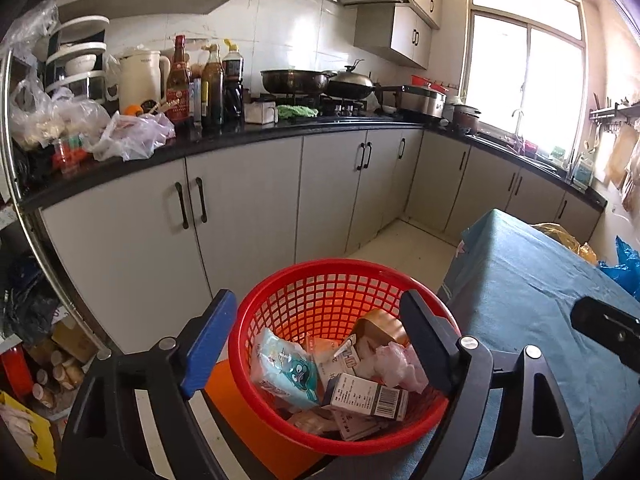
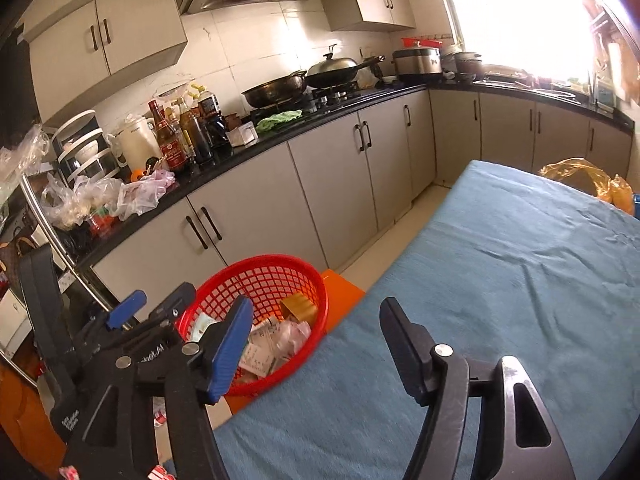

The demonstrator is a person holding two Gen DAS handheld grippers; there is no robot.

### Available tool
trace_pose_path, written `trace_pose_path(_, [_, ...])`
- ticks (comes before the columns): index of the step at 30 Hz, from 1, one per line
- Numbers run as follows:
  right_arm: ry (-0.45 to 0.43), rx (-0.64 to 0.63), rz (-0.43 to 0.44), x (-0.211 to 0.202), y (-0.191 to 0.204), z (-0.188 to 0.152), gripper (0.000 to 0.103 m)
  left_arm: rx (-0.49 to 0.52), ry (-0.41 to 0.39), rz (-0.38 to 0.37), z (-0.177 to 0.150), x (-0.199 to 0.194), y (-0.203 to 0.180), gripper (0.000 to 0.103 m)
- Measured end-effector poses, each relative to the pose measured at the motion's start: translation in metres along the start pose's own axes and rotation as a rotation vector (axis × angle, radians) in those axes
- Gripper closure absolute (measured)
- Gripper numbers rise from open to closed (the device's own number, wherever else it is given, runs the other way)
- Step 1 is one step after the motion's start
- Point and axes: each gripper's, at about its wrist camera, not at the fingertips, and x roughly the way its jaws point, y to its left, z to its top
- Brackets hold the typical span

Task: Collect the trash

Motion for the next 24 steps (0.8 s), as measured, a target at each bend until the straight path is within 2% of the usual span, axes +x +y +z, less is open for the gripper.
trace_pose_path(4, [-0.011, 0.003, -0.013, -0.014, -0.003, -0.011, 0.027, 0.011, -0.026, 0.012, -0.002, -0.012, -0.003, 0.017])
trace_pose_path(12, [-0.057, -0.032, -0.149, -0.057, -0.003, -0.046, 0.016, 0.106, -0.136, 0.094, -0.017, -0.057, -0.016, 0.000])
trace_pose_path(14, [-0.072, -0.048, -0.200, -0.070, -0.002, -0.057, 0.014, 0.124, -0.145, 0.113, -0.023, -0.066, -0.016, 0.000])
trace_pose_path(16, [-0.080, -0.069, -0.256, -0.085, 0.000, -0.071, 0.009, 0.151, -0.151, 0.167, -0.033, -0.078, -0.016, 0.000])
trace_pose_path(19, [-0.096, -0.082, -0.328, -0.104, 0.000, -0.088, 0.009, 0.201, -0.136, 0.262, -0.052, -0.090, -0.017, 0.000])
trace_pose_path(24, [-0.121, -0.091, -0.408, -0.130, 0.002, -0.113, 0.009, 0.239, -0.137, 0.282, -0.085, -0.115, -0.019, 0.000])
